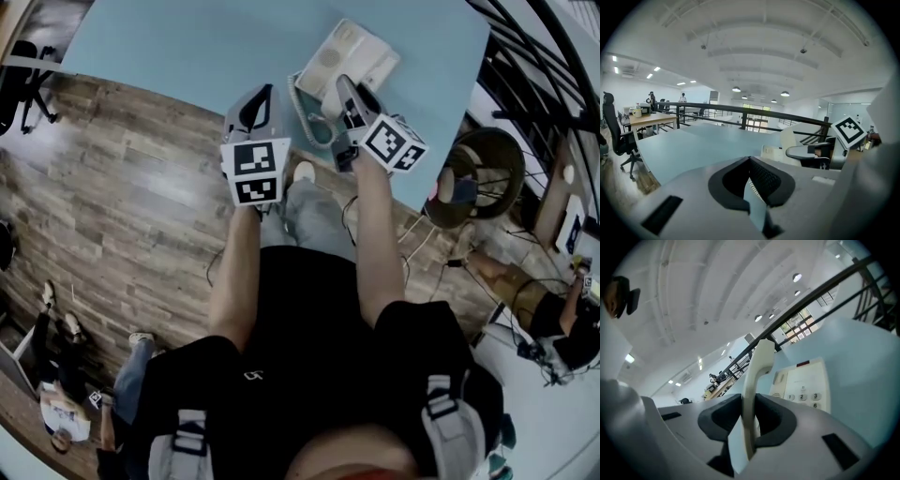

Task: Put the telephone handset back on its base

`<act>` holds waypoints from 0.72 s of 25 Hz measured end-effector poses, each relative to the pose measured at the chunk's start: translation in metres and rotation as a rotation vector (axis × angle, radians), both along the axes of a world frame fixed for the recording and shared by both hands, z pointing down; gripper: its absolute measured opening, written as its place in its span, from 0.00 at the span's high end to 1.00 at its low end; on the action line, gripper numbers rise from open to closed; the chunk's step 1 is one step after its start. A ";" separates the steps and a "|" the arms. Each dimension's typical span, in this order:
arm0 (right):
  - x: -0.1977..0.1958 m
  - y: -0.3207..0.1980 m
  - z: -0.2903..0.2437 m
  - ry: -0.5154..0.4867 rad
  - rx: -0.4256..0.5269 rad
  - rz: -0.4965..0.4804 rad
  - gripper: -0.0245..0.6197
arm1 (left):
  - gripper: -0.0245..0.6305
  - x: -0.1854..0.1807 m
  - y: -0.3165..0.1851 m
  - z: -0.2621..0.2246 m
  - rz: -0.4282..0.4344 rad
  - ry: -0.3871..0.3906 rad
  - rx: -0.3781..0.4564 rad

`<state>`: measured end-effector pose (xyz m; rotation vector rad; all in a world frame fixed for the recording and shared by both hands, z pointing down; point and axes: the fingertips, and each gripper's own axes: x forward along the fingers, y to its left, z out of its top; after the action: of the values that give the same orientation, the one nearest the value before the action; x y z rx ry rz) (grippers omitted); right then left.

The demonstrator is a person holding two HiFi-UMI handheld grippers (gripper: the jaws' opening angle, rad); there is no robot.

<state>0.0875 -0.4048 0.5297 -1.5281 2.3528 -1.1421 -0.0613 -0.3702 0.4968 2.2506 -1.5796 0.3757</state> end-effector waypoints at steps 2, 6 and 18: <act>-0.006 -0.016 0.014 -0.050 -0.050 -0.007 0.83 | 0.96 -0.001 -0.003 0.007 -0.004 -0.006 -0.016; -0.017 -0.041 0.032 -0.046 -0.116 -0.026 0.83 | 0.96 -0.013 -0.005 0.019 -0.028 -0.022 -0.045; -0.021 -0.076 0.056 -0.243 -0.203 0.071 0.83 | 0.96 -0.030 -0.017 0.030 -0.078 -0.041 -0.073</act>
<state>0.0665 -0.4807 0.5855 -1.4232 2.0629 -1.4933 -0.0914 -0.3875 0.5264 2.1327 -1.6411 0.4531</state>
